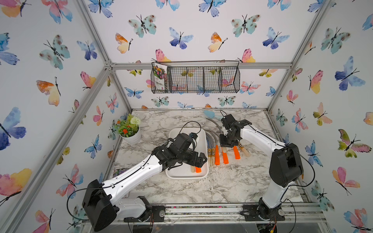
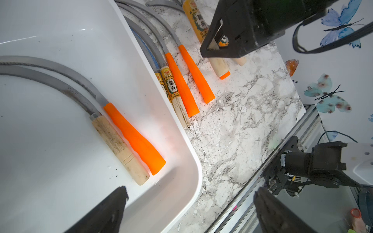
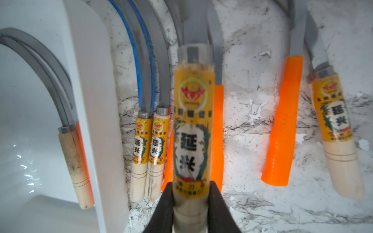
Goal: Put small sickles into storage boxes
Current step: Place the sickle in the storage box.
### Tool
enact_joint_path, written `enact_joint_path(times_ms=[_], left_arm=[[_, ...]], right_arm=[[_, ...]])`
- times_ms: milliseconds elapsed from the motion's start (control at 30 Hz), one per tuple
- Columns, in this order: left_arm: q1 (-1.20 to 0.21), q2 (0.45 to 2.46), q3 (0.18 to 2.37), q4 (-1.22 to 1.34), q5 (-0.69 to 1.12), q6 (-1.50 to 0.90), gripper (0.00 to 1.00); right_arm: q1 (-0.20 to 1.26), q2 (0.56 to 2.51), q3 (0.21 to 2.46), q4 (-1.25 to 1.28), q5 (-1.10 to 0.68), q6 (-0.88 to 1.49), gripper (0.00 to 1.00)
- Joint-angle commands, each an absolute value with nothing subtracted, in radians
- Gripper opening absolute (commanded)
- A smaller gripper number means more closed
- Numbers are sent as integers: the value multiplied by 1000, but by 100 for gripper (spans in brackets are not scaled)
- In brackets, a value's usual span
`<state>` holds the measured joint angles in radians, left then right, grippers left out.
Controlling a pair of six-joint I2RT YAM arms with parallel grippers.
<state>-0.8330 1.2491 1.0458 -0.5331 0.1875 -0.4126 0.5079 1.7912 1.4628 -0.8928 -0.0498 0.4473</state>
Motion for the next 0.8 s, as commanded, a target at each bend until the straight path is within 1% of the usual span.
enact_joint_path(times_ms=[0,367,767], left_arm=[[-830,1201,1029,-553,147,-426,98],[-829,1095,976,-595,82,-453,98],[-829,967,919,-655,32,-499,98]], right_arm=[[537,1784,1514,-935,-49,476,1],[678,1846,1642,-980,-39,524,1],[816,1920,1697,-970,-50,570,1]])
